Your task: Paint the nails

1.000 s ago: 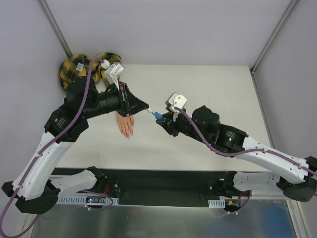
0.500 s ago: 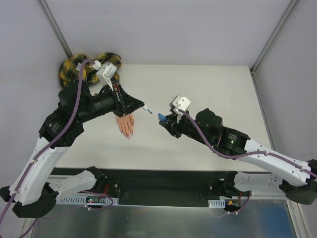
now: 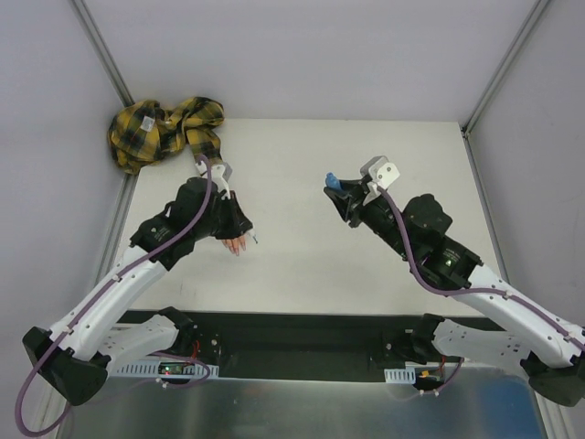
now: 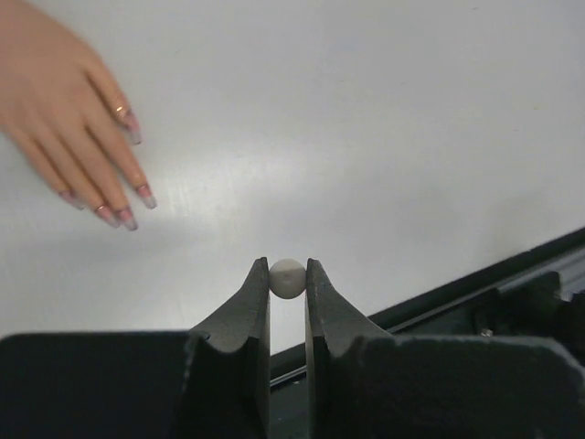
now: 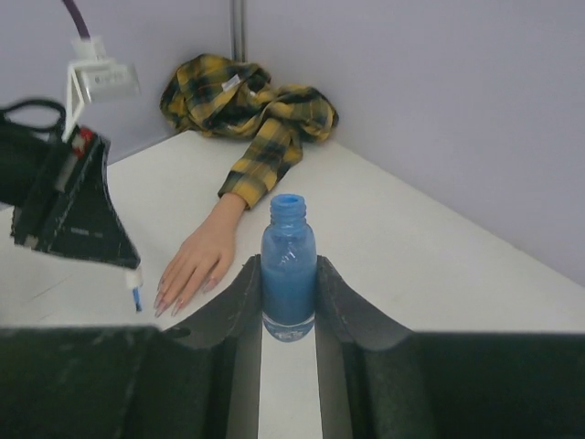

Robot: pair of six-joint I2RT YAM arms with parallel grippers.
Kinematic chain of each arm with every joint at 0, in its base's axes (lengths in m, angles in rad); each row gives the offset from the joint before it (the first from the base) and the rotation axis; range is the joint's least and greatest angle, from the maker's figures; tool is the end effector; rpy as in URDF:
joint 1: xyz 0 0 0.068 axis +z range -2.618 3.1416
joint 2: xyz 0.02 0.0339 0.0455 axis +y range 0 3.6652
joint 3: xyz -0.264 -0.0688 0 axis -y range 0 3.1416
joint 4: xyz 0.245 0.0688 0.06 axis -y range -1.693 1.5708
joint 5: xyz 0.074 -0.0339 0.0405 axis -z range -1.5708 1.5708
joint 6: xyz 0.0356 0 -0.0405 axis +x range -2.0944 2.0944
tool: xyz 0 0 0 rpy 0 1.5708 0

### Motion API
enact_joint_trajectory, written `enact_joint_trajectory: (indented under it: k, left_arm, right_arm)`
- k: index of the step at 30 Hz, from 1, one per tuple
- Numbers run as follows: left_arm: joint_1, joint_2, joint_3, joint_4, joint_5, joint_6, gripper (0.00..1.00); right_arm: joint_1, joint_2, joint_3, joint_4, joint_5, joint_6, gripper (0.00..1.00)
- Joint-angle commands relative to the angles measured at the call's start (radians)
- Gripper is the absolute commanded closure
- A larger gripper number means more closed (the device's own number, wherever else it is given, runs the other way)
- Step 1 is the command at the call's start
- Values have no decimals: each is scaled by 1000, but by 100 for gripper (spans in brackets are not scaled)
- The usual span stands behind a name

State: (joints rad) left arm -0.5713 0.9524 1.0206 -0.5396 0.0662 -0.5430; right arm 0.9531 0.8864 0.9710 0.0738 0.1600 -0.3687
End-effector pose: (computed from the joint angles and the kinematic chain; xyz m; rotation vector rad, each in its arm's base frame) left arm 0.1711 -0.1128 0.3554 0.0733 2.1272 -0.7492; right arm 0.1204 0.1597 0.4158 -0.7654 1.2015 0.3701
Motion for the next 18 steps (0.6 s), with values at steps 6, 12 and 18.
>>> enact_joint_trajectory:
  k: [6, 12, 18]
  left_arm:
    - [17, -23, -157, 72, -268, -40, 100]
    - [27, 11, -252, 150, -371, -45, 100]
    - [48, 69, -267, 223, -402, -26, 100]
  right_arm:
    - [-86, 45, 98, 283, -50, -84, 100]
    - [-102, -18, -44, 350, -10, -82, 100]
    - [-123, -82, -104, 337, 70, -111, 100]
